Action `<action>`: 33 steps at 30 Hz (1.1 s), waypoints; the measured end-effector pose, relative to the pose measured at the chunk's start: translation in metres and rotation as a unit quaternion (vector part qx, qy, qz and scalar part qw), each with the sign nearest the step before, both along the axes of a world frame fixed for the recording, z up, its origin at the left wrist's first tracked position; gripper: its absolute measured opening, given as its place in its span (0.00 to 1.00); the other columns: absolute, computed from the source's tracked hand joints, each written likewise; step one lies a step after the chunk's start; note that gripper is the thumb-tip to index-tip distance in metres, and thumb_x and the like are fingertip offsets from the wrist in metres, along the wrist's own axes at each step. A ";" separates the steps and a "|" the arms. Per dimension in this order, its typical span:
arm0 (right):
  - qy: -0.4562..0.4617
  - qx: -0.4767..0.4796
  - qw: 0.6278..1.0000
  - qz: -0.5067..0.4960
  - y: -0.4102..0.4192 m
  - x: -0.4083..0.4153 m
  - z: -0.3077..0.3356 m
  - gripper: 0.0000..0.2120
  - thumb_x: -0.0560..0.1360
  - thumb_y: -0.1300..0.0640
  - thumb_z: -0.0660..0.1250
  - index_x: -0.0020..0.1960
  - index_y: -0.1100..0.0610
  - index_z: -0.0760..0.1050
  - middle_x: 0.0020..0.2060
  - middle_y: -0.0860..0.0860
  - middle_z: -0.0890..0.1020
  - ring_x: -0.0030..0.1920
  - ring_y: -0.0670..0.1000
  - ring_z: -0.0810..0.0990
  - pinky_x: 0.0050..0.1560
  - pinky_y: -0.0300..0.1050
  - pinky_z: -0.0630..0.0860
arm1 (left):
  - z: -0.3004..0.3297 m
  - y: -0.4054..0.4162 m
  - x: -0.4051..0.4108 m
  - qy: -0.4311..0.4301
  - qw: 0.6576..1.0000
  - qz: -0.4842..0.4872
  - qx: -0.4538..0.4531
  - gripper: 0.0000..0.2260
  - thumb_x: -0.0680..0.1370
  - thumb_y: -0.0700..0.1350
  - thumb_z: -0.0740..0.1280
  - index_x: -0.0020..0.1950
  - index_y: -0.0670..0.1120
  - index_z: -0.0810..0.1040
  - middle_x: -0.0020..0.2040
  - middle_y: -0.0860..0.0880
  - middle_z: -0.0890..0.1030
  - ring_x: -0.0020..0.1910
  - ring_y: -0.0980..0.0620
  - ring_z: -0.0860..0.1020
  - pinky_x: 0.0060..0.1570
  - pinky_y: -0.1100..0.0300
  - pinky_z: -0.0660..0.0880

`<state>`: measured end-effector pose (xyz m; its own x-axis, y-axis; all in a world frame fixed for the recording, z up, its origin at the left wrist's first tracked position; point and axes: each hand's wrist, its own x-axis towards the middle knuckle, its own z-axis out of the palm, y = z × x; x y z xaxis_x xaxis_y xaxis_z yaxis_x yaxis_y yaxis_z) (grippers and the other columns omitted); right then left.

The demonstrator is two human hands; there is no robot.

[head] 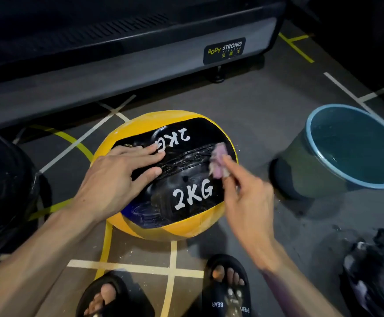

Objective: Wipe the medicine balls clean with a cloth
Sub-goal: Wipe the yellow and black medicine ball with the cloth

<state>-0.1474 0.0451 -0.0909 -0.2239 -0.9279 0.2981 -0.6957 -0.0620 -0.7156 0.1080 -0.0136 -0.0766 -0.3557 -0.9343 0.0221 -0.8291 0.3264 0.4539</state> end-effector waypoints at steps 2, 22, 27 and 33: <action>0.030 -0.041 0.996 0.068 0.017 0.008 0.001 0.21 0.76 0.70 0.68 0.67 0.57 0.80 0.56 0.48 0.85 0.44 0.38 0.82 0.48 0.27 0.76 | 0.000 0.000 0.000 -0.002 1.000 0.000 0.002 0.23 0.78 0.68 0.55 0.72 0.67 0.72 0.72 0.68 0.70 0.73 0.57 0.68 0.70 0.53 0.68; 0.044 -0.014 0.998 -0.041 -0.031 -0.028 -0.003 0.18 0.75 0.69 0.71 0.62 0.56 0.83 0.41 0.58 0.86 0.36 0.38 0.77 0.43 0.17 0.65 | 0.006 -0.009 -0.018 -0.003 1.000 0.021 -0.003 0.25 0.78 0.71 0.54 0.71 0.67 0.74 0.71 0.69 0.72 0.71 0.56 0.70 0.67 0.46 0.71; 0.154 -0.059 0.966 0.198 0.020 0.028 0.008 0.20 0.74 0.66 0.70 0.65 0.58 0.80 0.63 0.51 0.80 0.60 0.52 0.77 0.63 0.42 0.76 | 0.011 -0.019 -0.022 -0.009 1.000 0.023 0.011 0.21 0.79 0.70 0.60 0.69 0.67 0.76 0.69 0.70 0.73 0.68 0.54 0.73 0.65 0.45 0.72; 0.130 -0.032 0.988 0.080 -0.021 -0.015 -0.010 0.19 0.76 0.66 0.69 0.67 0.59 0.79 0.58 0.54 0.78 0.55 0.50 0.73 0.57 0.40 0.71 | 0.009 -0.020 -0.019 -0.003 1.000 0.025 0.010 0.21 0.78 0.69 0.62 0.69 0.67 0.77 0.68 0.70 0.74 0.66 0.54 0.73 0.62 0.48 0.73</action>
<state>-0.1622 0.0245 -0.1013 0.0163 -0.9223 0.3862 -0.8332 -0.2261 -0.5047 0.0886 -0.0341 -0.0676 -0.3078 -0.9514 0.0011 -0.8469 0.2745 0.4555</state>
